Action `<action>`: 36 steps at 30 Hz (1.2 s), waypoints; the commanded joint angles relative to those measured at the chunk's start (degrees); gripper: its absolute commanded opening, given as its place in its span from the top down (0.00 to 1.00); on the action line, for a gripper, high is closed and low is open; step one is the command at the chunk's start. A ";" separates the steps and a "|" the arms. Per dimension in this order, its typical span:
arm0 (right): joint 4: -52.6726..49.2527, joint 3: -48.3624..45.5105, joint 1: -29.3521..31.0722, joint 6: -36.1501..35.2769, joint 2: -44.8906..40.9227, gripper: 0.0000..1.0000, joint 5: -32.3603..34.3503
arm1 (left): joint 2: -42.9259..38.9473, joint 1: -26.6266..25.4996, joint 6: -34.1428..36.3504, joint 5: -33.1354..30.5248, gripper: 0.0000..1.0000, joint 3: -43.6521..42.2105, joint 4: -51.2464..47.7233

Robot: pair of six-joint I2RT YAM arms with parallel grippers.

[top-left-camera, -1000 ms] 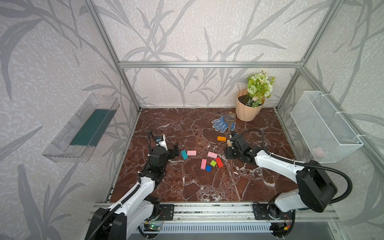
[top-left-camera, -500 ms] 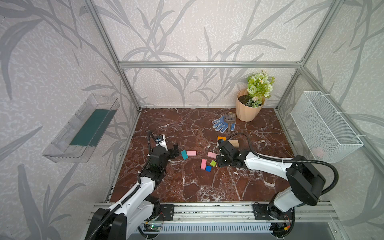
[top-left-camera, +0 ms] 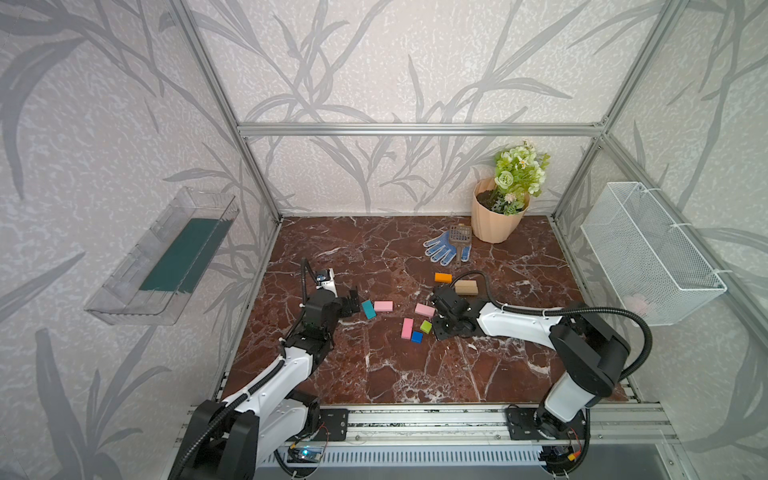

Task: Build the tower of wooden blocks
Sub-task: 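Grasp the red block with the right gripper and lift it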

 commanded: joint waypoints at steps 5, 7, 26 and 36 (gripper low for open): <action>-2.75 2.81 0.31 0.55 3.67 0.64 2.52 | -1.02 -0.22 0.91 -0.05 0.01 1.00 1.19; -2.69 2.90 0.32 1.04 3.55 0.69 2.24 | -1.06 -0.22 0.84 -0.23 0.01 1.05 1.13; -7.32 2.29 -8.90 -1.87 -13.40 0.87 7.70 | -2.42 -0.40 0.82 -0.32 0.01 0.14 1.25; -4.89 0.00 -18.40 -5.47 -17.32 0.91 10.94 | -1.37 -0.57 0.98 0.03 0.01 0.86 1.03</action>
